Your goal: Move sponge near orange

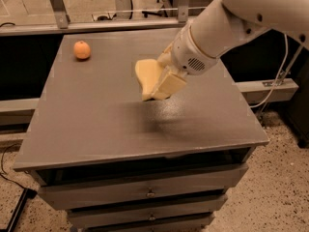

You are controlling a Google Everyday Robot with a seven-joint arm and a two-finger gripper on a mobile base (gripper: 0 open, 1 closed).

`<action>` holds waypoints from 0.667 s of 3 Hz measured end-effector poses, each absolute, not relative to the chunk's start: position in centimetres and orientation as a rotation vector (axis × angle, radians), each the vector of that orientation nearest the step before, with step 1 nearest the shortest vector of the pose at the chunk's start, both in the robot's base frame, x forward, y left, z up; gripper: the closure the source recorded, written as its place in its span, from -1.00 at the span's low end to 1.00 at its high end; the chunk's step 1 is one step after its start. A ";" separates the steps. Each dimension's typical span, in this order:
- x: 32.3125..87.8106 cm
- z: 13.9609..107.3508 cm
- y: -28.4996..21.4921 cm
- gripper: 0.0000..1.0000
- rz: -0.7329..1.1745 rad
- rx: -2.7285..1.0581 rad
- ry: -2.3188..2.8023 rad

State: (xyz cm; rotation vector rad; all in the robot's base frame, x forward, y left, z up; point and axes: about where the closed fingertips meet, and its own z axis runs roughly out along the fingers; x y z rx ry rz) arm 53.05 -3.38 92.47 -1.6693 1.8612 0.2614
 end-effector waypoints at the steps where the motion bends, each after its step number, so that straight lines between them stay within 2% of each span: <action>1: 56.6 92.7 -2.4 1.00 0.239 -1.616 1.824; 2: 62.0 92.6 -0.7 1.00 0.229 -1.566 1.794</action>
Offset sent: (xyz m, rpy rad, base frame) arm 0.1675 0.0497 -0.0004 0.1293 -0.1384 -0.0670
